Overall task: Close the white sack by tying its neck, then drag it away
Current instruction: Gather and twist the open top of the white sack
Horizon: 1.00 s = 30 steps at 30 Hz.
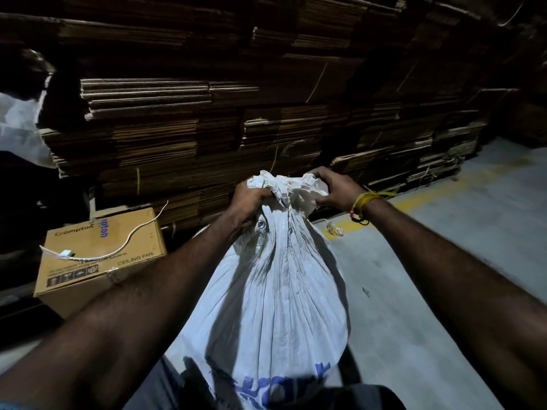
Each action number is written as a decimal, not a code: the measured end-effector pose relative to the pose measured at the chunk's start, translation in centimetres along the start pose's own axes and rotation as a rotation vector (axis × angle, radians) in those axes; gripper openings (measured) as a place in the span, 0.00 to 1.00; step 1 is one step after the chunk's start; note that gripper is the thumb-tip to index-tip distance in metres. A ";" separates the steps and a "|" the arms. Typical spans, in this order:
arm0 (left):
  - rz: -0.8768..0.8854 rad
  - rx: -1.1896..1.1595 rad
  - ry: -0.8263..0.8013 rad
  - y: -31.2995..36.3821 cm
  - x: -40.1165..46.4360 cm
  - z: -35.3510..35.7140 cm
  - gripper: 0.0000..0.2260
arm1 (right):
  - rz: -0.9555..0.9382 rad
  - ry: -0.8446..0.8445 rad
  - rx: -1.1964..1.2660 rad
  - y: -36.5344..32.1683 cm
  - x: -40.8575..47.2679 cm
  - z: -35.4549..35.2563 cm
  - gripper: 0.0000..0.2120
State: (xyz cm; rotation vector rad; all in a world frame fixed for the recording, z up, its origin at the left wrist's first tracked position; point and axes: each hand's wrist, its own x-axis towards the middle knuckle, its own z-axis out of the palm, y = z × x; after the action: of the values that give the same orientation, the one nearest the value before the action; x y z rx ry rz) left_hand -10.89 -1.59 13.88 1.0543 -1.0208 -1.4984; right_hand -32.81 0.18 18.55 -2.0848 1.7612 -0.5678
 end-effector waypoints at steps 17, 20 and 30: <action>0.025 0.075 -0.078 0.8 -0.8 -0.6 0.17 | -0.084 0.280 -0.219 -3.4 2.1 -1.7 0.11; 0.071 0.155 -0.107 0.9 -0.5 -0.9 0.14 | -0.080 0.277 -0.178 -4.3 2.6 -0.9 0.07; 0.107 0.217 -0.201 0.7 -0.4 -0.4 0.14 | -0.216 0.171 -0.003 -6.7 2.5 0.7 0.12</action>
State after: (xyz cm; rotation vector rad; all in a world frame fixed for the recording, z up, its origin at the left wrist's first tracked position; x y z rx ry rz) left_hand -10.31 -1.34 14.51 0.9940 -1.3851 -1.4505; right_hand -26.42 -1.21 21.58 -2.3058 1.6328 -0.8261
